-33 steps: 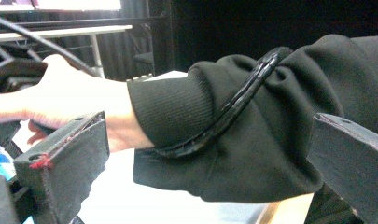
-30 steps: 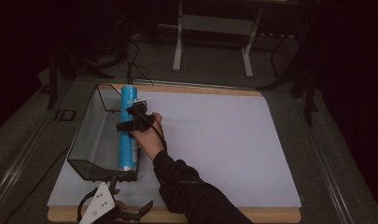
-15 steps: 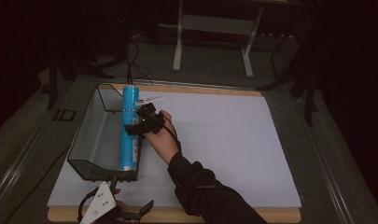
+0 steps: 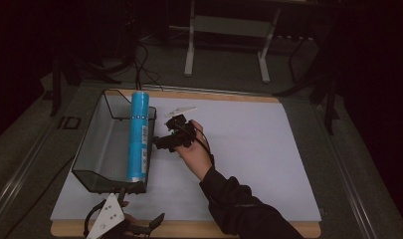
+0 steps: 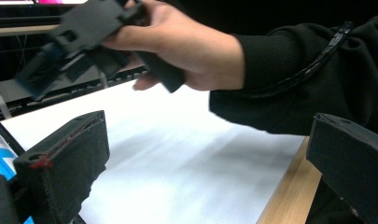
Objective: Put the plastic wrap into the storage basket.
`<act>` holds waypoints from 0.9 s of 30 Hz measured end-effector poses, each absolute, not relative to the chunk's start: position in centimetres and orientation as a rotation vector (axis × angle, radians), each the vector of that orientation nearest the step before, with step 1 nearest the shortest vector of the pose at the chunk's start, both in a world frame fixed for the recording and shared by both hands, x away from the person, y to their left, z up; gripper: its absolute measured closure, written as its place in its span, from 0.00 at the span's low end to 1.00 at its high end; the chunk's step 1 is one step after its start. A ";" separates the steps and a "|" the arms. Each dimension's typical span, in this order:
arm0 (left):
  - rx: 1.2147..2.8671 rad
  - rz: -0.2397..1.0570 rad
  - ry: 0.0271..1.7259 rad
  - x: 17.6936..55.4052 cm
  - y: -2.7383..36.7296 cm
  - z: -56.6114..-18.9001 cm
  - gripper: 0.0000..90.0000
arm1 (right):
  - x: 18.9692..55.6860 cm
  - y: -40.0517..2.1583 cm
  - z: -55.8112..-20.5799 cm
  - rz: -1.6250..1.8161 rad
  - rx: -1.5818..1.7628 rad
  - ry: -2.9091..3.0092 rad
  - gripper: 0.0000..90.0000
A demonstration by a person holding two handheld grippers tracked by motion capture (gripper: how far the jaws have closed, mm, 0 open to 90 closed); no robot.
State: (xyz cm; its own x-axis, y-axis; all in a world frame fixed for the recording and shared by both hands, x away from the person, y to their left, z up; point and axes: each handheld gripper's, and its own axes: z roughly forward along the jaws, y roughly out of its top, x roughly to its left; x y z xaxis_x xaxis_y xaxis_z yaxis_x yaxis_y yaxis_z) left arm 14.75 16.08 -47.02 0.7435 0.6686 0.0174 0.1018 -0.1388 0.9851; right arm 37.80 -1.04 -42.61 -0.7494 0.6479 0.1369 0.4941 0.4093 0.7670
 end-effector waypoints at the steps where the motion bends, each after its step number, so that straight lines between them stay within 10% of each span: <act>1: 1.663 0.550 0.623 14.7 16.1 -47.0 0.00 | 37.7 -1.4 -42.6 1.254 1.010 2.483 0.14; 27: 1.669 0.554 0.621 14.7 15.8 -47.0 0.00 | 32.2 -12.1 -44.5 1.273 0.950 2.490 0.14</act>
State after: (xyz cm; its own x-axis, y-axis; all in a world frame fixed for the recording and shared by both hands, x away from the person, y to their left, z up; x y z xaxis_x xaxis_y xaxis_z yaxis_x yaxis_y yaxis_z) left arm 14.66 15.84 -47.02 0.7431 0.6687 0.0246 0.1001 -0.1475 0.9840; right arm 32.16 -12.09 -44.51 -0.7772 0.6182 0.1173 0.4570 0.4265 0.7806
